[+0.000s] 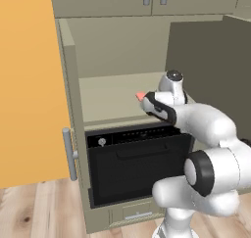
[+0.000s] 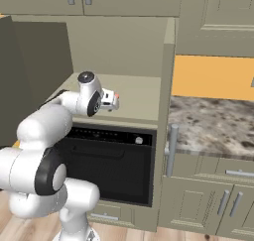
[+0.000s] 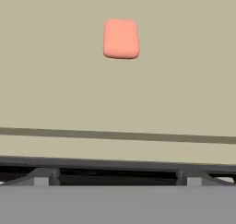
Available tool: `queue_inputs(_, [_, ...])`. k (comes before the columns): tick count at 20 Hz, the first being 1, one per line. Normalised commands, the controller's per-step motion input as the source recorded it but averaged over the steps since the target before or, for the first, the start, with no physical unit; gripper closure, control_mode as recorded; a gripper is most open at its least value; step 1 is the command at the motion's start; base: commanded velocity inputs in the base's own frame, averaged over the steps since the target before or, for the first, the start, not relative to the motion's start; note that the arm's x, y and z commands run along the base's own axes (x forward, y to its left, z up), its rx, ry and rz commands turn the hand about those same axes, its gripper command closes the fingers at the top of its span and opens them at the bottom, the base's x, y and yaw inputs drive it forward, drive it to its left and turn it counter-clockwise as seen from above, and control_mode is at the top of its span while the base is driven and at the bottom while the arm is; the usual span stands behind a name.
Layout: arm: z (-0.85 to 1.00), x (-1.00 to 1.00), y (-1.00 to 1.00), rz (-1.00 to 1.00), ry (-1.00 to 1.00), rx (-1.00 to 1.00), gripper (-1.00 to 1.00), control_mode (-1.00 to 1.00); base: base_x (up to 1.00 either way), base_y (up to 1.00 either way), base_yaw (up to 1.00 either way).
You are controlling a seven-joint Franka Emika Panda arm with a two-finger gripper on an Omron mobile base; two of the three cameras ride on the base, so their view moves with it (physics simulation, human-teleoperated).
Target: Pick up the bar soap and sponge from the sink, and place them back in the cabinet, and close the cabinet doors.
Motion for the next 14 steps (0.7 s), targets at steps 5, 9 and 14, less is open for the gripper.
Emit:
queue_inputs(5, [0.49, -0.66, 0.0, -0.01, 0.0, 0.0, -1.0, -1.0, 0.0, 0.0, 0.0])
queue_inputs(9, [0.6, -0.52, 0.0, -0.06, 0.05, 0.0, -1.0, -1.0, 0.0, 0.0, 0.0])
queue_inputs(14, [0.6, -0.56, 0.0, -0.08, 0.06, 0.0, -1.0, -1.0, 0.0, 0.0, 0.0])
